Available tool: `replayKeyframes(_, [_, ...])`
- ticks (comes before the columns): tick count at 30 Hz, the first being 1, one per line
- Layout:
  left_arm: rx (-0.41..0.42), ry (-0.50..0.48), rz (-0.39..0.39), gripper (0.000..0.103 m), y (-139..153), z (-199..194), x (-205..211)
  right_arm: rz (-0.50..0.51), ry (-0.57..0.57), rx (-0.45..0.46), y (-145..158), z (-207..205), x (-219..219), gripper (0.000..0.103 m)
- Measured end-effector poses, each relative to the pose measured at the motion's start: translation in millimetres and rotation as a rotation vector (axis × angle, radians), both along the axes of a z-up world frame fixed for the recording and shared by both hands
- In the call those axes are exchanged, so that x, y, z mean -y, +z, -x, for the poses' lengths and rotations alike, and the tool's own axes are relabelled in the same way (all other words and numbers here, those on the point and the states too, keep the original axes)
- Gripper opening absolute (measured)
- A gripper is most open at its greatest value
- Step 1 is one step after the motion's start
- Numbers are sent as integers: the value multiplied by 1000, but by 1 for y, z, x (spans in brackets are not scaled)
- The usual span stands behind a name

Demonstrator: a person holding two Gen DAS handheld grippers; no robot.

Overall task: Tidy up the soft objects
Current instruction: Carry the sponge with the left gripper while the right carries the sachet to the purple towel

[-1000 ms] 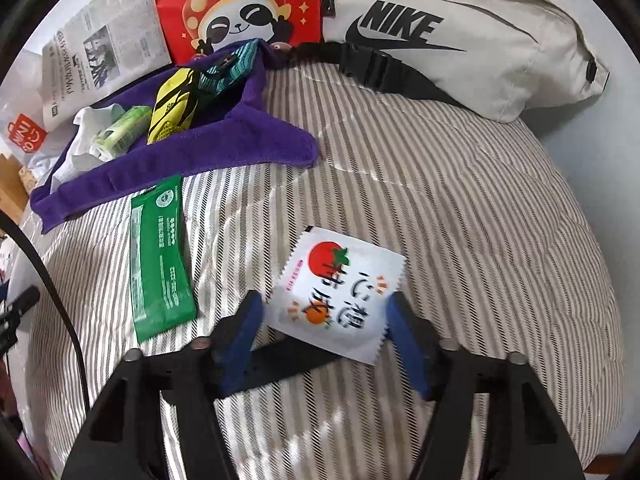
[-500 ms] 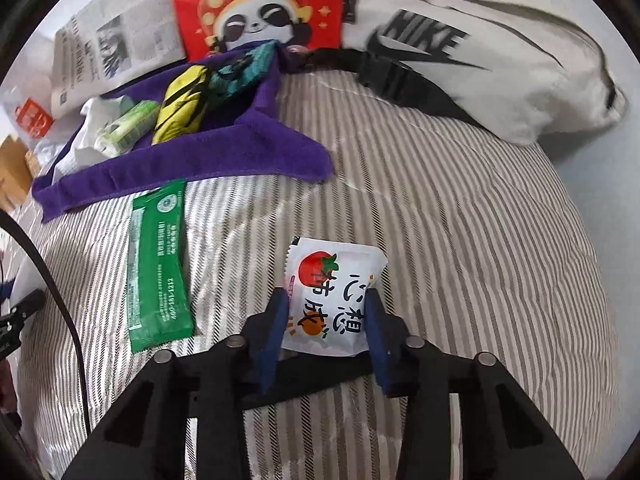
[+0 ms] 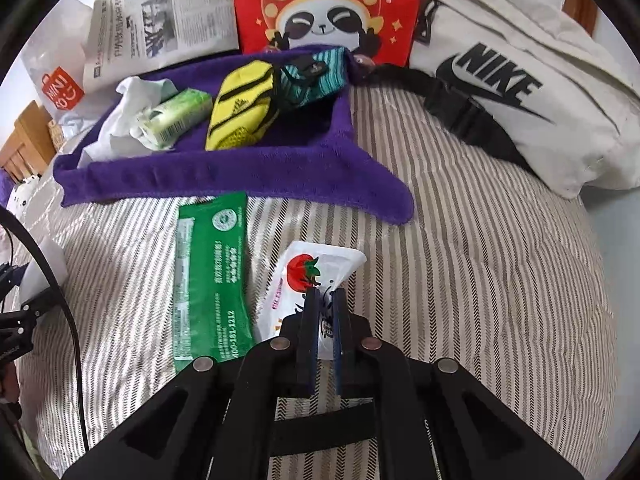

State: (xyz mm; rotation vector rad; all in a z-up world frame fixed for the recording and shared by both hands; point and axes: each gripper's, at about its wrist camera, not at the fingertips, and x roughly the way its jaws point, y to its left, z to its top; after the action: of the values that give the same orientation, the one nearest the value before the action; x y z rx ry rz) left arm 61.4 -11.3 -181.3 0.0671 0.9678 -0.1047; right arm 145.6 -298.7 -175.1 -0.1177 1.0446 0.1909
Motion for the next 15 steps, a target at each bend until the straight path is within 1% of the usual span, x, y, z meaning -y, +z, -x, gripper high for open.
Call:
replayKeyframes(5, [1, 0, -2, 60, 0, 0, 0, -53, -19, -20, -2, -6, 7, 14])
replayKeyframes(7, [-1, 0, -2, 60, 0, 0, 0, -62, -11, -7, -3, -8, 6, 14])
replayKeyframes(11, [-4, -1, -1, 60, 0, -1, 0, -51, 16, 7, -2, -7, 5, 6])
replayKeyframes(14, [-6, 3, 1, 60, 0, -1, 0, -72, 9, 24, 8, -2, 10, 5])
replayKeyframes(15, [-6, 5, 2, 59, 0, -1, -1, -67, 6, 36, 14, 0, 10, 5])
